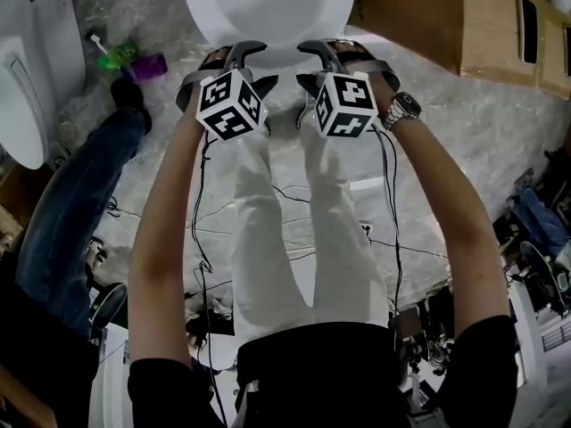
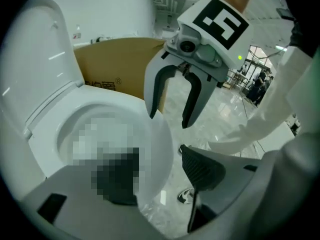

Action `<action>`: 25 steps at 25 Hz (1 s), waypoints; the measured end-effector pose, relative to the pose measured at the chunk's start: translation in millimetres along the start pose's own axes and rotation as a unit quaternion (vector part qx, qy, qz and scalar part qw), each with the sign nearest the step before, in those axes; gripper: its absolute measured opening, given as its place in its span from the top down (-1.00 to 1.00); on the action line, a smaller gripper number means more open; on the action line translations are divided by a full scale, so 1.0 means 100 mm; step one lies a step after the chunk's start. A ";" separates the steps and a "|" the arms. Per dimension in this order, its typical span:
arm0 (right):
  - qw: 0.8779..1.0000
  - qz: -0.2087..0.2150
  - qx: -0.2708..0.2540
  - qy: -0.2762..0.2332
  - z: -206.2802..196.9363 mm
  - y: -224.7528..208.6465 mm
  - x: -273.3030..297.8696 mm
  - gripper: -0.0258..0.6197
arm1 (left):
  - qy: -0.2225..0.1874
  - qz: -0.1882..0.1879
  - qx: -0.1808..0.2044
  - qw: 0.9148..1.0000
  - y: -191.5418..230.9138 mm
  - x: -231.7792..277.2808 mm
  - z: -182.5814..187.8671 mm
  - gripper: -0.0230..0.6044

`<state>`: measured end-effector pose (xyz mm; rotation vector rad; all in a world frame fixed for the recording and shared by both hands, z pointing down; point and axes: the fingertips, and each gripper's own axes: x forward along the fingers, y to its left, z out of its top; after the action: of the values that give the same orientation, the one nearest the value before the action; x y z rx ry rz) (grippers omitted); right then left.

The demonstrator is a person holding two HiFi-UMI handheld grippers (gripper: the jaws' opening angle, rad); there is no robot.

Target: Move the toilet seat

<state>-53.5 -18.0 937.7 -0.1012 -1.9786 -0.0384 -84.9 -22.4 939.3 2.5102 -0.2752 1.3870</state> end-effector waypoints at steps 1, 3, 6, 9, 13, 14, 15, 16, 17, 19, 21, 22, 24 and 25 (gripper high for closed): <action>1.000 0.005 -0.010 0.007 -0.02 0.00 0.06 0.20 | 0.013 -0.005 0.013 1.000 0.00 0.05 -0.04 0.10; 1.000 0.011 -0.019 0.015 -0.05 -0.02 0.16 0.20 | 0.036 -0.015 0.036 0.999 -0.02 0.14 -0.11 0.08; 0.999 0.012 -0.022 0.023 -0.09 -0.07 0.29 0.19 | 0.058 -0.020 0.063 0.996 -0.01 0.24 -0.20 0.06; 0.999 0.012 -0.030 0.032 -0.13 -0.11 0.40 0.17 | 0.065 -0.013 0.077 0.995 0.06 0.29 -0.23 0.05; 0.998 0.021 -0.046 0.044 -0.16 -0.10 0.48 0.15 | 0.086 -0.013 0.106 0.991 0.10 0.36 -0.29 0.04; 0.997 0.024 -0.052 0.048 -0.17 -0.09 0.49 0.15 | 0.092 -0.015 0.111 0.989 0.10 0.38 -0.31 0.04; 0.997 0.025 -0.058 0.052 -0.19 -0.08 0.51 0.15 | 0.097 -0.018 0.113 0.989 0.09 0.40 -0.32 0.04; 0.996 0.025 -0.064 0.057 -0.21 -0.08 0.54 0.15 | 0.102 -0.021 0.113 0.988 0.08 0.41 -0.34 0.04; 0.996 0.022 -0.068 0.060 -0.23 -0.08 0.55 0.14 | 0.105 -0.023 0.113 0.988 0.08 0.43 -0.35 0.04; 0.995 0.014 -0.073 0.063 -0.24 -0.09 0.59 0.14 | 0.107 -0.018 0.114 0.988 0.08 0.45 -0.36 0.04; 0.994 0.007 -0.082 0.065 -0.23 -0.09 0.61 0.15 | 0.106 -0.009 0.116 0.988 0.11 0.46 -0.38 0.04; 0.994 0.003 -0.089 0.067 -0.23 -0.09 0.63 0.15 | 0.105 -0.007 0.118 0.987 0.12 0.47 -0.38 0.04; 0.993 -0.003 -0.098 0.068 -0.22 -0.09 0.64 0.15 | 0.102 -0.008 0.122 0.987 0.12 0.48 -0.39 0.04; 0.993 -0.004 -0.099 0.069 -0.22 -0.09 0.64 0.15 | 0.101 -0.008 0.123 0.987 0.12 0.49 -0.40 0.04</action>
<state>-59.4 -25.2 1005.8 -0.2135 -1.8341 -0.2415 -94.7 -23.0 1003.0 2.5235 -0.0445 1.7493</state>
